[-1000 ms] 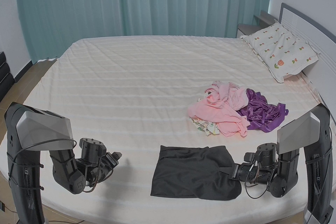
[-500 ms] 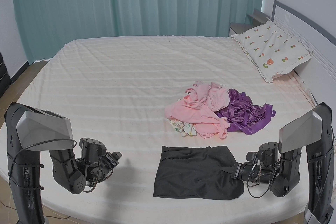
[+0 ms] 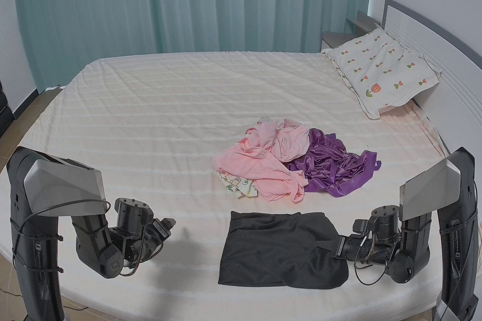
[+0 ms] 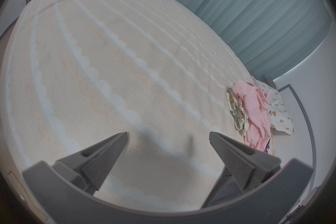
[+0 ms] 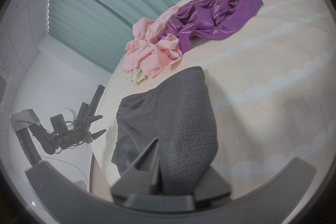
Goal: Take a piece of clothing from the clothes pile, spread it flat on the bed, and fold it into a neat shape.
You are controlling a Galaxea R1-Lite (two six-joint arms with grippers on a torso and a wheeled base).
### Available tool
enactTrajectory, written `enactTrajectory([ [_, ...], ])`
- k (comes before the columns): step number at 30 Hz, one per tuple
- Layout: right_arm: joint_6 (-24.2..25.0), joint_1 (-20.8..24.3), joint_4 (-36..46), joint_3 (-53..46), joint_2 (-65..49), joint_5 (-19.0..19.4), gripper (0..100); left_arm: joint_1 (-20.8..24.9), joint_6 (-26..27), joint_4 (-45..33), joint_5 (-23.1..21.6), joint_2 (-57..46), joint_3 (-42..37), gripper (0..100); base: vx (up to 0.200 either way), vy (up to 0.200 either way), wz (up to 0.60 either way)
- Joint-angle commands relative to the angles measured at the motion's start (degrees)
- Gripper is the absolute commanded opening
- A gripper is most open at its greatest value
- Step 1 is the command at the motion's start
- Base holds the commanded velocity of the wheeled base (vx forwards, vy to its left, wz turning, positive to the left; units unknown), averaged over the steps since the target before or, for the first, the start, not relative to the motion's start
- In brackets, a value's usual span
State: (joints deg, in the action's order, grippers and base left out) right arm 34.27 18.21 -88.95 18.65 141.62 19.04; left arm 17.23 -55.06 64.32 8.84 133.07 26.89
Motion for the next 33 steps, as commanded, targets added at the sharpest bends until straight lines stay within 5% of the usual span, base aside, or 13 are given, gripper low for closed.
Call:
enactTrajectory([
  [1,0.0,0.3,-0.7,-0.2,0.5,0.0,100,0.0,0.0,0.0,0.0,0.0,-0.1,100,0.000,0.000,0.00],
  [13,0.9,-7.1,-0.5,0.9,-1.1,0.4,100,0.0,0.1,0.0,0.0,0.3,-0.1,100,0.000,0.000,0.00],
  [30,7.2,-6.8,-0.6,6.0,1.6,-0.1,100,0.1,0.2,4.4,1.8,2.0,-0.5,100,0.000,0.000,0.00],
  [31,7.7,-6.7,-0.6,6.0,1.5,-0.1,0,0.1,0.2,4.4,1.8,2.0,-0.5,100,0.000,0.000,0.00],
  [33,8.2,-6.8,-0.6,6.0,1.1,-0.1,0,0.1,0.2,4.4,1.8,2.0,-0.5,100,0.000,0.000,0.00],
])
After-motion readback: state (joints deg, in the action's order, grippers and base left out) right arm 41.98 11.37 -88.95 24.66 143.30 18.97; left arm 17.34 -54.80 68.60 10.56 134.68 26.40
